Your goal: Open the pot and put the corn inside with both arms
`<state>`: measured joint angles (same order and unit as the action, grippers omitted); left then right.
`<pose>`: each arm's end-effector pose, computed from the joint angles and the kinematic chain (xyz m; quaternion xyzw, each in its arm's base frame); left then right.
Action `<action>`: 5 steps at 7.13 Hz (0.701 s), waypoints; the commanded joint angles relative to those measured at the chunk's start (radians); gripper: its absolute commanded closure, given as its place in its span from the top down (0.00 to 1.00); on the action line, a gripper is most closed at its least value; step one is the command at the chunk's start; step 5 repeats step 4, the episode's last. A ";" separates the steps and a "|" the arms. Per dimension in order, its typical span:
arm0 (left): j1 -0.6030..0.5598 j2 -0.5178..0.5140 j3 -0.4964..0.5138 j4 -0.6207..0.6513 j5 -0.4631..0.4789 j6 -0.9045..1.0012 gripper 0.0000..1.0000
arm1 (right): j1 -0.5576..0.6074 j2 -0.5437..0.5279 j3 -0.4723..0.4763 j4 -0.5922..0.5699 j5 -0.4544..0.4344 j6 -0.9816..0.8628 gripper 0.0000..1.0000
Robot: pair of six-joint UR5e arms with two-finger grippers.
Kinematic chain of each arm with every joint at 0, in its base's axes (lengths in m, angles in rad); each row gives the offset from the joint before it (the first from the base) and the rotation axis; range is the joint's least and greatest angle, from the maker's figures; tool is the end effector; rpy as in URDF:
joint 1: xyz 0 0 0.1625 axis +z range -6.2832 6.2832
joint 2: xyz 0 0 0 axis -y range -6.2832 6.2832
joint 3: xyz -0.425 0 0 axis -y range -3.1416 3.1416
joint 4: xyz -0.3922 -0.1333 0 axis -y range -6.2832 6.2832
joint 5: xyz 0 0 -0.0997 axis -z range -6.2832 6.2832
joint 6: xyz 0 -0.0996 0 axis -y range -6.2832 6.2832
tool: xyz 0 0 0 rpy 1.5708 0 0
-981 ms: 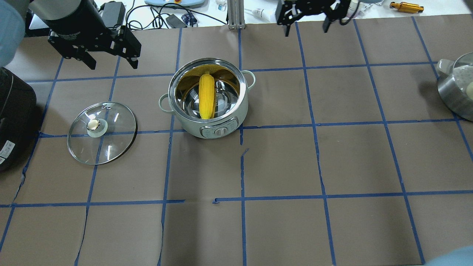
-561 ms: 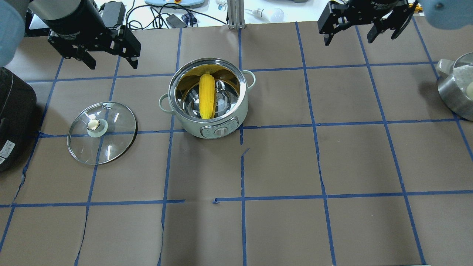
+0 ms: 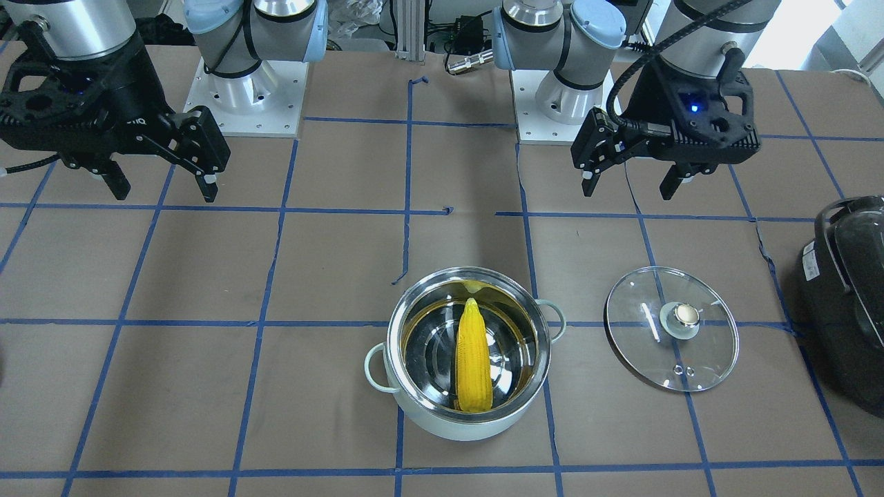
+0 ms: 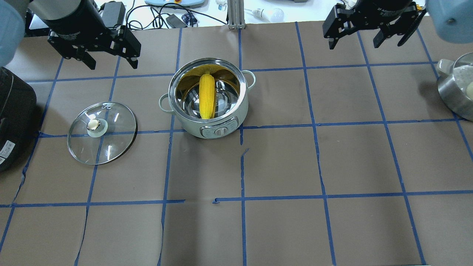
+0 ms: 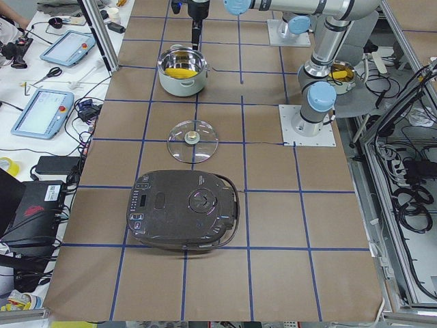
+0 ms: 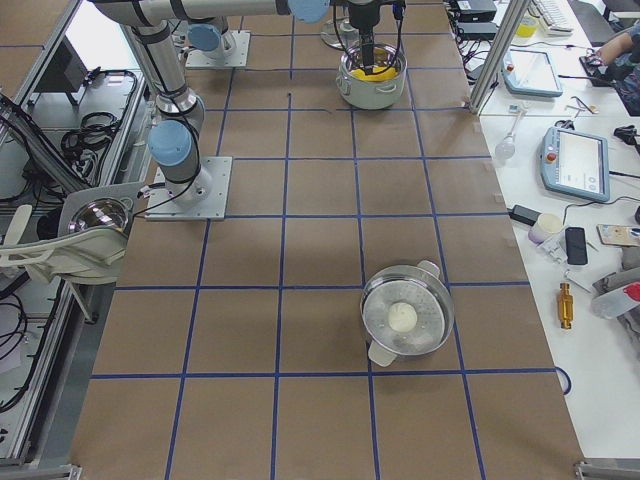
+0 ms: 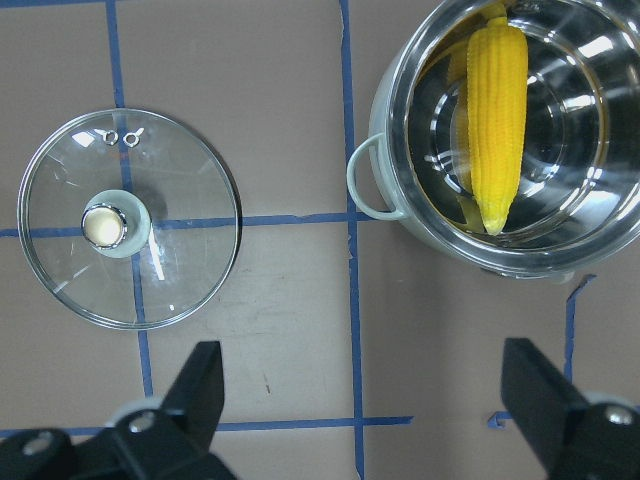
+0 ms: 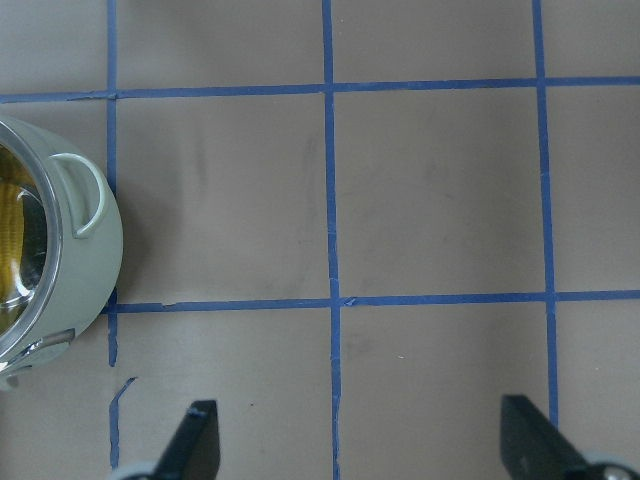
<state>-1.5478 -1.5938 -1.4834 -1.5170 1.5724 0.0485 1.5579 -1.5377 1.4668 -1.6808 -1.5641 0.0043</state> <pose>-0.1213 -0.5148 0.5255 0.0127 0.9982 -0.0590 0.0029 0.1272 -0.5230 0.5350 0.0083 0.9959 -0.0903 0.0029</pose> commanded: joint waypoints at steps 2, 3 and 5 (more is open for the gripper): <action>0.000 0.000 0.000 0.000 0.000 -0.001 1.00 | 0.001 0.005 -0.009 0.004 0.001 0.000 1.00; 0.000 0.000 -0.002 0.000 0.000 -0.002 1.00 | 0.001 0.005 -0.010 0.004 0.001 0.000 1.00; 0.002 0.000 -0.002 0.001 0.000 -0.003 1.00 | 0.001 0.005 -0.008 0.004 0.002 -0.001 1.00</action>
